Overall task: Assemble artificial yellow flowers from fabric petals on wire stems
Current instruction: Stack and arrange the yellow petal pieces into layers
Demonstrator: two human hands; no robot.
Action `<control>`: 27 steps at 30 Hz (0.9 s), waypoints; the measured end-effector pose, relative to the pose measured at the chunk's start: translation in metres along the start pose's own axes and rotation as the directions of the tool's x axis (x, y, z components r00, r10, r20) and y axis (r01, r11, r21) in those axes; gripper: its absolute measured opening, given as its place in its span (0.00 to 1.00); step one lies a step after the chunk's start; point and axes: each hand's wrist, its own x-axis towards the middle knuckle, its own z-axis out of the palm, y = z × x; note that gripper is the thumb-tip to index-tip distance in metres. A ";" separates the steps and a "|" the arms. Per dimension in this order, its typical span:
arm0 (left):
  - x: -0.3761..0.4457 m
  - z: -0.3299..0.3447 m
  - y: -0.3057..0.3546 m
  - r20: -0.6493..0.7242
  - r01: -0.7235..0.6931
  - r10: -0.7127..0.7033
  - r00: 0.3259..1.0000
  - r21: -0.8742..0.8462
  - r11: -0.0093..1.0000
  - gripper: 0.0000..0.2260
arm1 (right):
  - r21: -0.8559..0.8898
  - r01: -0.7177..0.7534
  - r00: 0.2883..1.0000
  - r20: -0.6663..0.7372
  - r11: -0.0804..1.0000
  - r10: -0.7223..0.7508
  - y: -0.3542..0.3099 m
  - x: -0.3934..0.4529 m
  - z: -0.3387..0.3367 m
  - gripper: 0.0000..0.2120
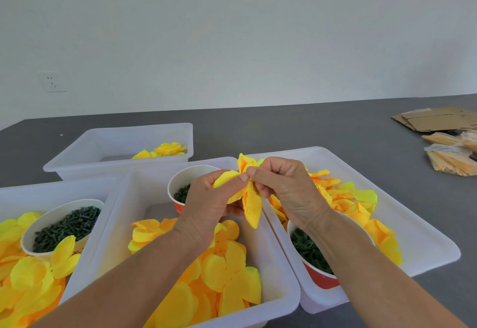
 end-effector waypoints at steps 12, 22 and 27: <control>0.004 -0.003 0.004 0.047 0.061 -0.054 0.997 -0.162 0.985 0.11 | 0.007 0.019 0.997 0.072 1.000 -0.019 0.000 0.000 0.002 0.11; 0.003 0.004 -0.003 -0.040 -0.013 0.018 0.999 0.110 0.994 0.07 | -0.089 0.001 0.994 -0.105 0.996 -0.010 0.003 0.001 0.001 0.09; 0.002 -0.001 0.002 0.018 0.056 -0.057 0.998 0.093 0.994 0.21 | -0.238 0.103 0.993 0.080 0.966 -0.086 0.004 0.000 0.001 0.09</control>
